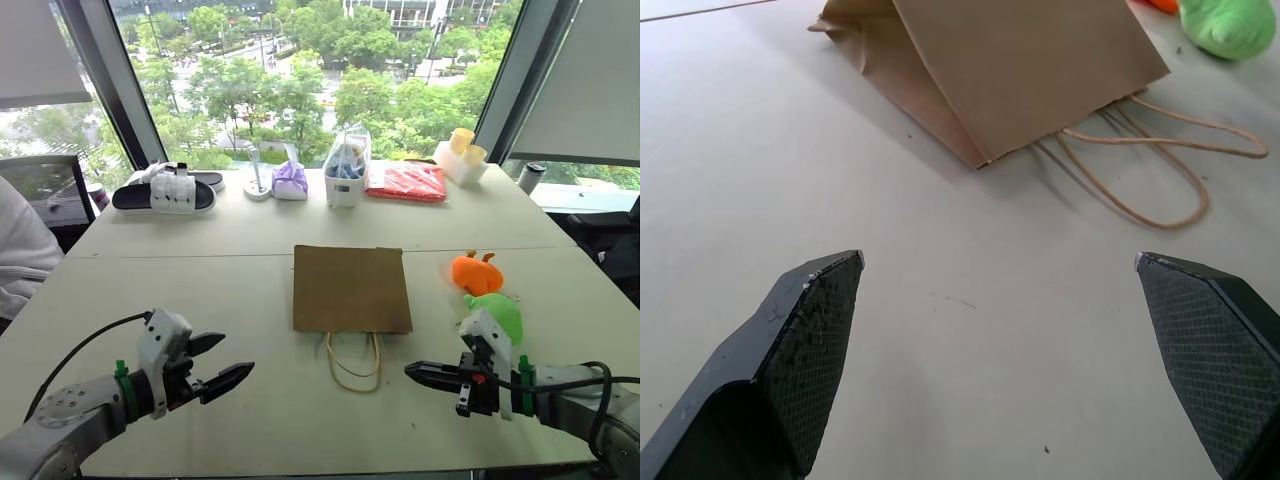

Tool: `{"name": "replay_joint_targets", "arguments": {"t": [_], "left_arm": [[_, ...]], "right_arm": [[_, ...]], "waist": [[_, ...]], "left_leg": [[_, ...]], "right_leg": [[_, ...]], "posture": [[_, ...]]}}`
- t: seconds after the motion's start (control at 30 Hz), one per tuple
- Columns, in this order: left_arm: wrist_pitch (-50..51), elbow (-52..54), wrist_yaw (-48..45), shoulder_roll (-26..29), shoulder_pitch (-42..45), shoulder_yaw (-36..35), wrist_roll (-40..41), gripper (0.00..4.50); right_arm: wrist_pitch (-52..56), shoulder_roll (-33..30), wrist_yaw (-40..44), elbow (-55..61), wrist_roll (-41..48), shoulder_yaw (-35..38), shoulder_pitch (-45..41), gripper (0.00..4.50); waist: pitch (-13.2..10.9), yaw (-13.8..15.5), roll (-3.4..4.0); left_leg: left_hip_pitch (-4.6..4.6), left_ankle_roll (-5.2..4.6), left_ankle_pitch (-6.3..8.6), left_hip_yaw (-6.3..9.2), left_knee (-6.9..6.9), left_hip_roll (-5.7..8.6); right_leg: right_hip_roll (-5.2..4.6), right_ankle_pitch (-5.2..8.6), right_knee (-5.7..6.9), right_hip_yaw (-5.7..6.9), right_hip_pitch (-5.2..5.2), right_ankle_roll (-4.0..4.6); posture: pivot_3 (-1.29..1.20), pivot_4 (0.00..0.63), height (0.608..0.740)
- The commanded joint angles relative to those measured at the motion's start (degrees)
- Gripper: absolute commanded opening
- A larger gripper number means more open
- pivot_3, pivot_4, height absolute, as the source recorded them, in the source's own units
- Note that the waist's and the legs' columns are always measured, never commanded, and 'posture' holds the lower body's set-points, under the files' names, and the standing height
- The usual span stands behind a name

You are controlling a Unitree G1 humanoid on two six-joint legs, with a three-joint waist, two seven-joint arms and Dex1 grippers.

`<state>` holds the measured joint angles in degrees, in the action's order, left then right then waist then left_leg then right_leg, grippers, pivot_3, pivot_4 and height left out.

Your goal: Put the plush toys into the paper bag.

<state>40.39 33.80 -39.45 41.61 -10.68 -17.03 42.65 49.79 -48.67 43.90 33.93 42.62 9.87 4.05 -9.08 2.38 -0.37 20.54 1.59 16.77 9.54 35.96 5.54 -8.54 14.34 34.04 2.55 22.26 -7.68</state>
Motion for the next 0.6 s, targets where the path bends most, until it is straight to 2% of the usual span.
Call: {"name": "replay_joint_targets", "arguments": {"t": [0.03, 0.23, 0.37, 0.5, 0.6], "left_arm": [[-1.7, 0.2, -0.5, 0.4, 1.0, -0.7, -0.7, 4.46], [-2.6, -2.1, -2.0, 1.4, 3.1, -0.1, -2.2, 4.46], [-6.3, -9.1, -6.2, 5.6, 9.8, 1.7, -7.3, 4.46], [-16.0, -14.8, -16.2, 10.3, 19.8, 11.0, -15.4, 4.46], [-23.4, -21.5, -21.4, 6.4, 29.5, 20.9, -21.5, 4.46]], "right_arm": [[0.2, -0.3, -0.4, 2.2, 1.1, 1.6, -0.1, 0.0], [0.9, 0.2, -2.1, 2.5, 1.6, 1.9, -0.3, 0.0], [0.7, 2.3, -4.5, 3.1, 2.4, 2.6, 0.5, 0.0], [2.5, 3.3, -4.8, 3.1, 5.7, 3.5, 0.9, 0.0], [2.8, 3.9, -5.9, 3.9, 5.7, 1.2, -0.4, 0.0]], "waist": [[0.0, 0.0, 0.0], [0.0, 0.0, -0.01], [0.0, 0.2, -0.07], [0.0, 0.3, -0.07], [0.0, 0.1, -0.05]], "left_leg": [[0.0, 0.0, 0.0, -0.01, -0.01, 0.0], [0.0, 0.0, 0.0, -0.04, -0.01, -0.01], [-0.01, 0.0, 0.0, -0.05, -0.01, -0.02], [0.01, 0.0, 0.0, -0.11, 0.03, -0.05], [0.02, 0.0, 0.0, -0.12, 0.02, -0.03]], "right_leg": [[0.0, 0.0, 0.0, -0.01, 0.01, 0.0], [0.01, -0.01, 0.01, -0.04, 0.03, -0.01], [0.06, -0.01, 0.04, -0.06, 0.04, -0.01], [0.18, 0.0, 0.0, -0.07, 0.05, 0.02], [0.14, -0.03, -0.03, -0.18, 0.04, 0.02]], "posture": [[0.0, 0.15, 0.74], [0.0, 0.15, 0.74], [0.0, 0.15, 0.74], [0.0, 0.15, 0.74], [0.0, 0.15, 0.74]]}}
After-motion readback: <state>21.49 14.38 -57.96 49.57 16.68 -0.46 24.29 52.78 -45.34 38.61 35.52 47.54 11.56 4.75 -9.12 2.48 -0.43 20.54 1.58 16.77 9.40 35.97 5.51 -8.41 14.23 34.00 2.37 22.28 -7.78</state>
